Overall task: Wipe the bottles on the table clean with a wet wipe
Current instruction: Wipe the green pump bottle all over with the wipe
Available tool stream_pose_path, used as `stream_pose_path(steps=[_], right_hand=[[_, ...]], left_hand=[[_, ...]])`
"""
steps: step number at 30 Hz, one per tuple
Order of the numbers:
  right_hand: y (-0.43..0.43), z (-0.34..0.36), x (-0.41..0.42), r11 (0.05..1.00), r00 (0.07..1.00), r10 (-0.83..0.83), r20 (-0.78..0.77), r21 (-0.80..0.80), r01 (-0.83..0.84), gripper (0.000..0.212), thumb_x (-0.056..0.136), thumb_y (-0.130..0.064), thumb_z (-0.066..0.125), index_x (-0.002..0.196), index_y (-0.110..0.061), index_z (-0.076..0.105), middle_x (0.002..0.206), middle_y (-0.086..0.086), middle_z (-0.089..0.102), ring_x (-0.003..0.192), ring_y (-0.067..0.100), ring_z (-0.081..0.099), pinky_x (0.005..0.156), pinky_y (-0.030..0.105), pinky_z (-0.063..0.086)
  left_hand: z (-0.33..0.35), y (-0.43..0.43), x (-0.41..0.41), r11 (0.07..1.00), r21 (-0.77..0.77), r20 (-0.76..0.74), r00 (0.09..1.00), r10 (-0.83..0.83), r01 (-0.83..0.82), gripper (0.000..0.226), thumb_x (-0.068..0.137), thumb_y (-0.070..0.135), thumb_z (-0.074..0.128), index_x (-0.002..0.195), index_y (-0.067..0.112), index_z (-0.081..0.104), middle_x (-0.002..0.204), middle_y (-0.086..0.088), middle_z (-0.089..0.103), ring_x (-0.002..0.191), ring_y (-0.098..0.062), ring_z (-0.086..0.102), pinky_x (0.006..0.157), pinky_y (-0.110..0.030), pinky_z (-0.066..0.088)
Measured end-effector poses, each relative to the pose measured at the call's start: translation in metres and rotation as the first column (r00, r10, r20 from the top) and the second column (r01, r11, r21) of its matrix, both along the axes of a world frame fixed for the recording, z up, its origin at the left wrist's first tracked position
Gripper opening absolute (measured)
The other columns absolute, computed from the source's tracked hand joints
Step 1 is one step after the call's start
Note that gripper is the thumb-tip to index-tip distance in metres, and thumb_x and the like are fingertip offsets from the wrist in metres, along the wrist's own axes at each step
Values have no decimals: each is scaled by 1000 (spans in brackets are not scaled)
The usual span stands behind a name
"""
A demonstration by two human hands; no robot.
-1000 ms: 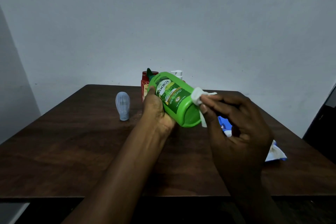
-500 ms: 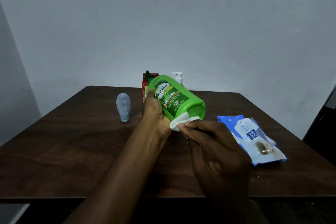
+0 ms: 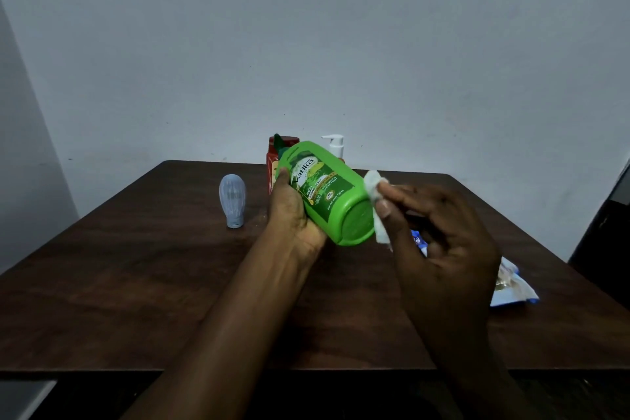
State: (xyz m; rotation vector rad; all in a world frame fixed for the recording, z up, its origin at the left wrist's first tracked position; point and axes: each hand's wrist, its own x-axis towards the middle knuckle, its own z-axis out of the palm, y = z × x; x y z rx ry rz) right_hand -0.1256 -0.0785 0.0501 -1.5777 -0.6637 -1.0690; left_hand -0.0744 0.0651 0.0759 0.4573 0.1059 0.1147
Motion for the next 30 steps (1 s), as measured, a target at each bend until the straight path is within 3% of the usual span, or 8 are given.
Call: stream_pose_path(steps=[2,5,7,9,18,22,26,30], right_hand=[[2,7,-2,964,955,228,-190,181,-194,18,88,-5,72,104,-14,75,100,6,76,96,12,73,84,24,57],[2,12,-6,816,761,535,-367,456,-354,19,82,-1,69,97,-11,75,93,2,79,88,10,75,76,18,58],[-1,11,-5,727,625,659,-418,567,-387,22,75,-9,68,97,-9,75,95,5,79,92,16,75,79,22,59],[-6,8,-6,711,559,688,-462,581,-396,28,73,-12,67,100,-6,74,100,9,78,96,20,74,83,25,59],[-16,10,-6,840,656,541,-526,294,-457,21,76,-9,72,96,-8,78,95,1,79,90,9,75,75,14,55],[-8,16,8,858,703,511,-495,245,-451,20,81,0,74,95,-13,78,96,-3,79,91,7,74,81,17,56],[2,30,28,853,740,522,-424,275,-445,21,83,3,73,95,-13,77,95,-3,79,90,5,73,81,16,55],[9,46,49,864,788,502,-356,238,-443,21,84,3,73,95,-14,77,94,-1,79,90,9,72,85,22,56]], left_hand=[[-1,1,1,1000,-15,26,1000,3,-2,56,107,48,35,95,1,64,65,-16,72,50,-24,70,41,-37,57],[-3,3,2,1000,-11,70,997,-27,28,55,105,50,39,94,4,65,66,-12,72,51,-23,70,44,-33,57],[-5,2,1,998,-5,91,994,-59,59,57,103,54,40,95,5,68,70,-12,74,55,-25,72,46,-33,58],[-8,2,0,998,-8,117,991,-63,64,62,102,55,41,87,5,73,72,-12,74,57,-26,73,48,-36,59],[-13,8,1,964,267,187,981,-59,7,55,98,63,42,82,17,66,61,-1,66,54,-15,65,57,-27,54],[-18,4,6,916,387,238,971,6,-100,70,79,67,69,117,8,68,82,-8,64,66,-21,62,64,-32,55],[-24,0,6,846,490,297,953,66,-211,53,80,57,65,104,10,70,68,-6,68,52,-17,63,50,-26,53],[-33,-1,9,803,537,325,942,88,-260,57,87,52,61,122,8,65,83,-12,71,61,-20,64,55,-29,55]])
